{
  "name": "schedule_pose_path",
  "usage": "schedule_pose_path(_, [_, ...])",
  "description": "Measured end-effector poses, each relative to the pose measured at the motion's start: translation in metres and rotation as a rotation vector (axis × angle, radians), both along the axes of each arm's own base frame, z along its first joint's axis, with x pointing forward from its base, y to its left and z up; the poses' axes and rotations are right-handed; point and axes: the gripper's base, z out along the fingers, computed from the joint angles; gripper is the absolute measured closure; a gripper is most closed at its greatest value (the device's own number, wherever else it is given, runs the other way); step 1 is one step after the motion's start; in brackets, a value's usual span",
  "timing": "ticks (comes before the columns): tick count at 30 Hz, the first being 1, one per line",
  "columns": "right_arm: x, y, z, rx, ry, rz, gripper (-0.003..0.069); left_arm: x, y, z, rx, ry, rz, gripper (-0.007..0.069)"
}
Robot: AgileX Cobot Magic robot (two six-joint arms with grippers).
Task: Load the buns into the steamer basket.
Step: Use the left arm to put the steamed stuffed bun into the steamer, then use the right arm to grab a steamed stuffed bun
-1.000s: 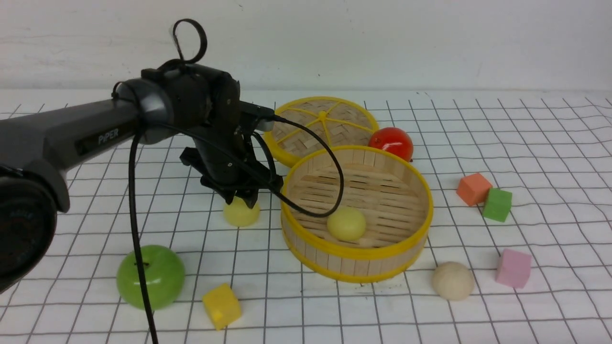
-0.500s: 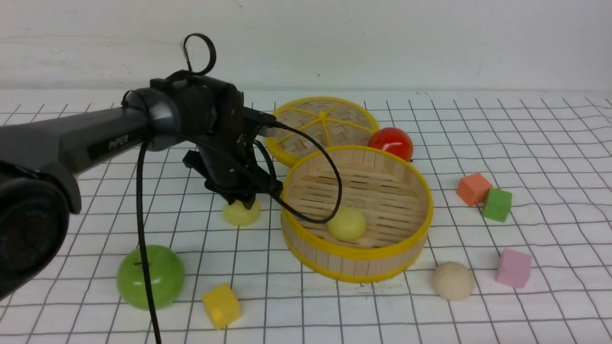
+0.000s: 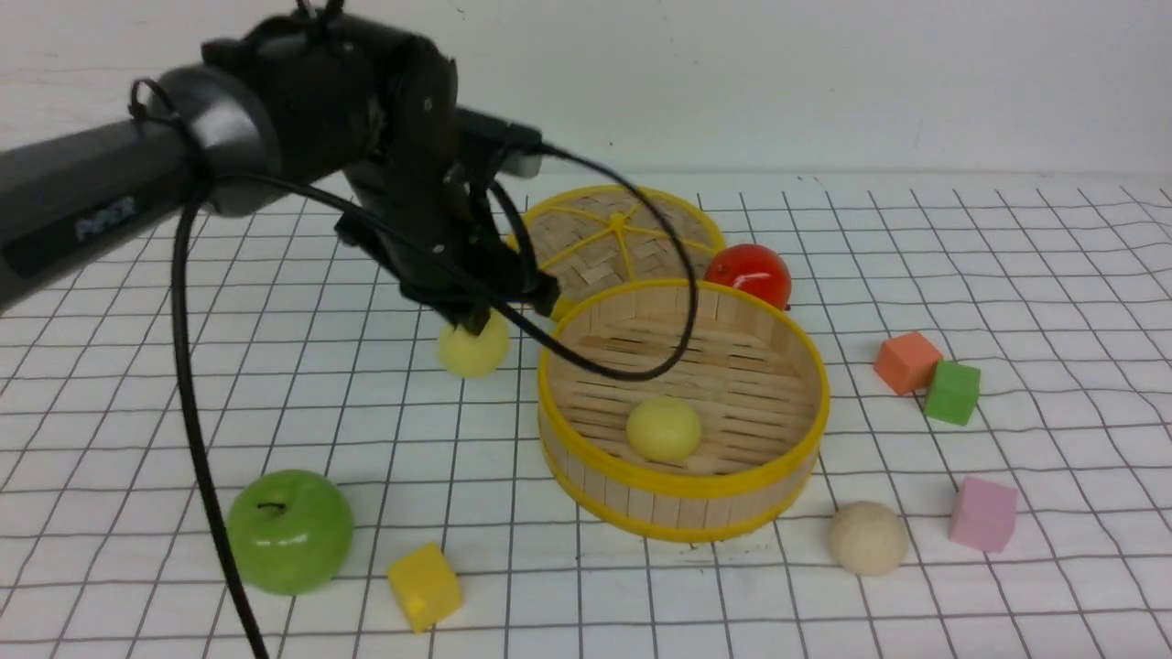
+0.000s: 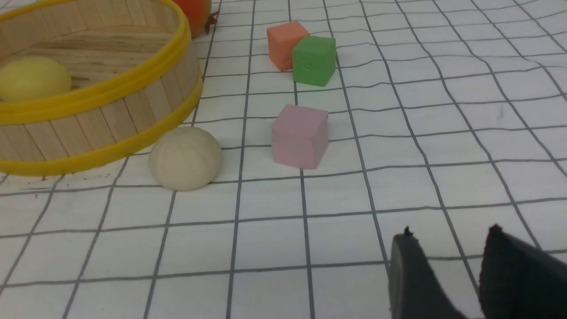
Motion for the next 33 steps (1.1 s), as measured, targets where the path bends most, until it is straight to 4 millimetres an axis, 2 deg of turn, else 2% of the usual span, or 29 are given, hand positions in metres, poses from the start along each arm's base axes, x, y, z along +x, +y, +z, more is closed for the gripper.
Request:
schedule_pose_path(2, [0.0,0.0,0.0,0.0,0.0,0.0,0.042,-0.011,-0.02,0.02,-0.05,-0.07,-0.054,0.0638])
schedule_pose_path(3, [0.0,0.0,0.0,0.0,0.0,0.0,0.042,-0.011,-0.022,0.022,-0.056,-0.077,-0.059,0.0638])
schedule_pose_path(5, [0.0,0.0,0.0,0.0,0.0,0.0,0.042,-0.013,-0.042,0.024,-0.1,-0.127,-0.108,0.0638])
schedule_pose_path(8, [0.0,0.0,0.0,0.0,0.0,0.0,0.042,-0.003,-0.062,0.001,-0.128,-0.159,-0.139,0.0638])
schedule_pose_path(12, [0.0,0.0,0.0,0.0,0.0,0.0,0.042,0.018,-0.075,-0.043,-0.129,-0.164,-0.142,0.0626])
schedule_pose_path(14, [0.0,0.0,0.0,0.0,0.0,0.0,0.042,0.024,-0.077,-0.058,-0.124,-0.165,-0.142,0.0603])
schedule_pose_path(18, [0.0,0.0,0.0,0.0,0.0,0.0,0.042,0.031,-0.078,-0.08,-0.108,-0.139,-0.137,0.0489])
schedule_pose_path(20, [0.0,0.0,0.0,0.0,0.0,0.0,0.042,0.033,-0.075,-0.082,-0.108,-0.137,-0.127,0.0398])
schedule_pose_path(21, [0.0,0.0,0.0,0.0,0.0,0.0,0.042,0.033,-0.075,-0.082,-0.109,-0.136,-0.126,0.0398])
schedule_pose_path(22, [0.0,0.0,0.0,0.0,0.0,0.0,0.042,0.035,-0.073,-0.08,-0.127,-0.141,-0.101,0.03])
schedule_pose_path(24, [0.0,0.0,0.0,0.0,0.0,0.0,0.042,0.035,-0.072,-0.077,-0.142,-0.139,-0.079,0.0253])
schedule_pose_path(27, [0.0,0.0,0.0,0.0,0.0,0.0,0.042,0.028,-0.066,-0.051,-0.185,-0.142,-0.028,0.0112])
schedule_pose_path(28, [0.0,0.0,0.0,0.0,0.0,0.0,0.042,0.027,-0.066,-0.049,-0.184,-0.139,-0.026,0.0101])
schedule_pose_path(29, [0.0,0.0,0.0,0.0,0.0,0.0,0.042,0.015,-0.063,-0.025,-0.195,-0.143,-0.025,0.0069])
schedule_pose_path(30, [0.0,0.0,0.0,0.0,0.0,0.0,0.042,0.012,-0.062,-0.019,-0.197,-0.141,-0.024,0.0067])
schedule_pose_path(31, [0.0,0.0,0.0,0.0,0.0,0.0,0.042,0.001,-0.059,0.0,-0.2,-0.133,-0.024,0.0067])
schedule_pose_path(33, [0.0,0.0,0.0,0.0,0.0,0.0,0.042,-0.022,-0.051,0.034,-0.232,-0.138,-0.011,0.0113])
